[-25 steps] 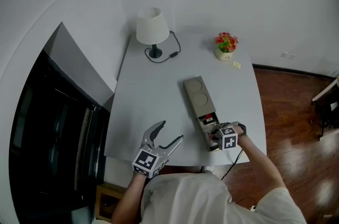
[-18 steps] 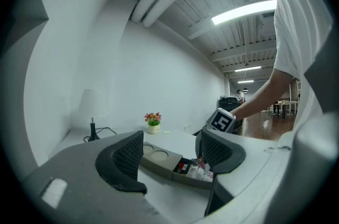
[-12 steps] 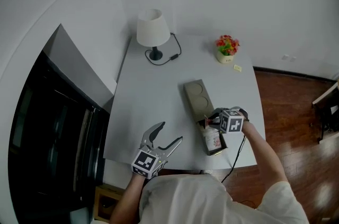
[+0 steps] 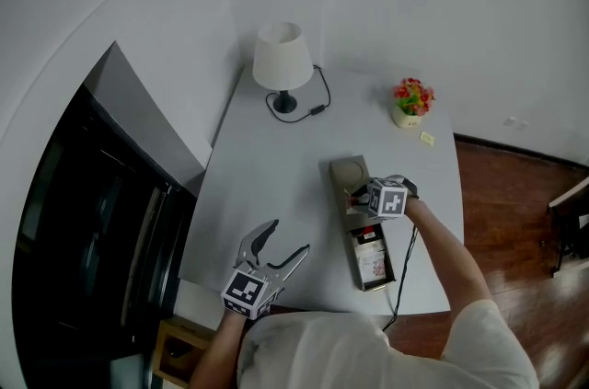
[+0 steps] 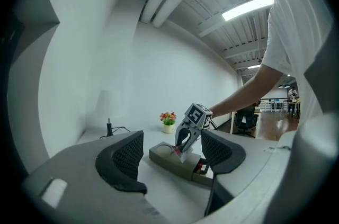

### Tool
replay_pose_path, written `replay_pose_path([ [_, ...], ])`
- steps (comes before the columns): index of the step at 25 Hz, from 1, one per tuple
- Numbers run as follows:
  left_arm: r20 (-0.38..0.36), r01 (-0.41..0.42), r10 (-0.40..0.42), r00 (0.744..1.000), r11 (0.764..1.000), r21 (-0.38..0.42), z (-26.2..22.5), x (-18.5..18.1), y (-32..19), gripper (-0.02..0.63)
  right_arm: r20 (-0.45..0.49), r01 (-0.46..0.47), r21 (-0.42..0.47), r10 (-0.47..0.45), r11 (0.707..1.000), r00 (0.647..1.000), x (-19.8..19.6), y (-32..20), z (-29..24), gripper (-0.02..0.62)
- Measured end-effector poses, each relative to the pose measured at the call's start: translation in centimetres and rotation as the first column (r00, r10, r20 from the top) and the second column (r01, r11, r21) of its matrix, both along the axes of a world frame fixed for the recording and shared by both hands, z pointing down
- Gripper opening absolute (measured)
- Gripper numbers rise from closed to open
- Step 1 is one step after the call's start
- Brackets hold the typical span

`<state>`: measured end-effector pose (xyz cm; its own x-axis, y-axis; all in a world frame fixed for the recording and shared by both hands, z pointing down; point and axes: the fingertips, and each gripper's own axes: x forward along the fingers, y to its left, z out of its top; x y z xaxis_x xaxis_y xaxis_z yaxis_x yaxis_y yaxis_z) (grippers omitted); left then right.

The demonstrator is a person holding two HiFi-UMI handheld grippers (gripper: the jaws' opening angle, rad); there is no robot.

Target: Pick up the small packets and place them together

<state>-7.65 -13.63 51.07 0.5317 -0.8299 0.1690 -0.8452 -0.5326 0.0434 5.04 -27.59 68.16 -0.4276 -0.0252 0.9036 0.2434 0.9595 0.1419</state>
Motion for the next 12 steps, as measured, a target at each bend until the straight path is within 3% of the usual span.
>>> replay_pose_path([
  [5,0.009,0.023,-0.022,1.0,0.999,-0.024,0.8,-0.5,-0.3,0.33,-0.052,0.034,0.004,-0.033,0.999,0.998,-0.6,-3.8,1.2,0.103],
  [9,0.004,0.047,-0.047,0.999,0.998,-0.035,0.7,-1.0,-0.2,0.33,-0.092,0.035,-0.043,-0.039,0.998,0.995,-0.6,-5.1,2.5,0.104],
  [12,0.008,0.067,-0.067,0.998,0.997,-0.045,0.8,-1.6,-0.4,0.33,-0.131,0.068,0.009,-0.066,0.998,0.989,-0.6,-6.5,3.0,0.138],
])
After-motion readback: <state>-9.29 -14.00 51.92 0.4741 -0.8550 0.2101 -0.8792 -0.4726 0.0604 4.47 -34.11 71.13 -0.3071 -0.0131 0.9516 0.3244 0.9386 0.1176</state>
